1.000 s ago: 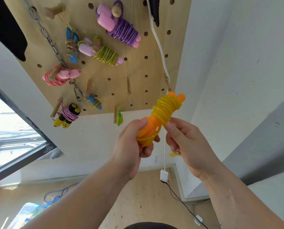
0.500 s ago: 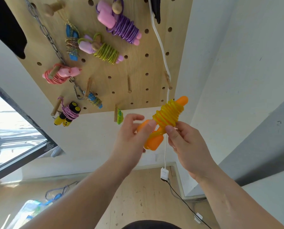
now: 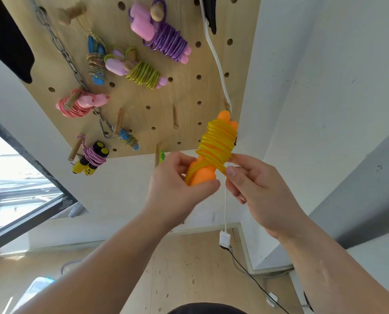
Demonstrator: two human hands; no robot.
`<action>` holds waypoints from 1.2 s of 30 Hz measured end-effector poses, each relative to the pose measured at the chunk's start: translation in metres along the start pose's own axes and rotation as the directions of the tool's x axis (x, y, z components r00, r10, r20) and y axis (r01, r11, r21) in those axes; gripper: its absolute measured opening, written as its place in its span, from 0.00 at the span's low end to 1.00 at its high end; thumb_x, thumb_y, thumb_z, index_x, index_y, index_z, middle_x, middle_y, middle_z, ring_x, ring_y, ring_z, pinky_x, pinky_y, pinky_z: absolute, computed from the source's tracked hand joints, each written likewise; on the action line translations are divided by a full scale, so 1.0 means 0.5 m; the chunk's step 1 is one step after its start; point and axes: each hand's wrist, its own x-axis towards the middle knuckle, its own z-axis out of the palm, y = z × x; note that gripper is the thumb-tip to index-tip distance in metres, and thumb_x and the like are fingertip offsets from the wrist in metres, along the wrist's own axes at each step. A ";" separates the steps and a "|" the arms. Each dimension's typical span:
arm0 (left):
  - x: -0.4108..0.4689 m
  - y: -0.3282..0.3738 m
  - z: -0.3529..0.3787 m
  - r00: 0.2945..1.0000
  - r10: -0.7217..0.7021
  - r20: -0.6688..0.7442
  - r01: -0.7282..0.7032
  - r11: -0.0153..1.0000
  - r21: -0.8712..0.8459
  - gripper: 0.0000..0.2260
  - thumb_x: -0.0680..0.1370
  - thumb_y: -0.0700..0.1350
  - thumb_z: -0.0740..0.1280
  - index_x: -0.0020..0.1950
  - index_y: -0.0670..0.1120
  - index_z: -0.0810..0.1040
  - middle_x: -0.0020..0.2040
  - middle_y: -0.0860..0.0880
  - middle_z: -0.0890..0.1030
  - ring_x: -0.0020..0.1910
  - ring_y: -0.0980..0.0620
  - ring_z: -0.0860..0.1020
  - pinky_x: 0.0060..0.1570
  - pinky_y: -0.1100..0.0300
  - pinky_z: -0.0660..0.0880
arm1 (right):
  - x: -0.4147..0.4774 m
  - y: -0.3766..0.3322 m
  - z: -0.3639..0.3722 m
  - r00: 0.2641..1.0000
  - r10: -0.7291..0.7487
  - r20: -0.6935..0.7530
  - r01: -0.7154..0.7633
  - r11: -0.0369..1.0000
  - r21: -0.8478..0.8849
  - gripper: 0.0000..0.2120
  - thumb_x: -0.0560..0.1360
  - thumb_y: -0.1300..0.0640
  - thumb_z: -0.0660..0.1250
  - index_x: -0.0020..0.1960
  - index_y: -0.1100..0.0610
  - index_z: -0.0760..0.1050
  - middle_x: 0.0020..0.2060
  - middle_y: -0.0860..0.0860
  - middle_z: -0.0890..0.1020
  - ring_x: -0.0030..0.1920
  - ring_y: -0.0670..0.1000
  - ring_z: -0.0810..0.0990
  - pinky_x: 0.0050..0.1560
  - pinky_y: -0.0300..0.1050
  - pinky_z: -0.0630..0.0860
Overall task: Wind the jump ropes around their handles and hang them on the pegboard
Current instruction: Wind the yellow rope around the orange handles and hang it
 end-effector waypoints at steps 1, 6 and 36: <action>-0.001 0.003 0.001 0.998 -0.036 0.044 0.041 0.994 -0.105 0.26 0.55 0.58 0.76 0.49 0.50 0.78 0.40 0.50 0.83 0.33 0.53 0.79 0.30 0.55 0.75 | 0.002 -0.002 -0.002 1.000 -0.007 -0.005 0.007 1.000 -0.007 0.12 0.80 0.48 0.64 0.62 0.43 0.79 0.28 0.50 0.74 0.32 0.50 0.68 0.34 0.46 0.66; -0.012 0.010 0.005 0.958 -0.105 0.266 0.218 0.871 -0.441 0.26 0.59 0.54 0.73 0.49 0.39 0.75 0.38 0.40 0.82 0.26 0.49 0.68 0.26 0.61 0.62 | 0.003 -0.008 0.000 0.999 -0.049 -0.021 0.046 0.991 -0.122 0.14 0.77 0.44 0.65 0.60 0.46 0.78 0.27 0.55 0.73 0.31 0.49 0.70 0.34 0.50 0.69; -0.025 0.000 0.021 0.998 0.007 0.063 -0.010 0.999 0.047 0.23 0.66 0.69 0.68 0.53 0.57 0.74 0.44 0.54 0.80 0.35 0.55 0.78 0.31 0.61 0.73 | -0.003 0.015 0.025 0.927 0.197 -0.319 -0.095 0.947 0.308 0.15 0.72 0.46 0.76 0.36 0.55 0.76 0.25 0.48 0.66 0.29 0.48 0.63 0.33 0.48 0.62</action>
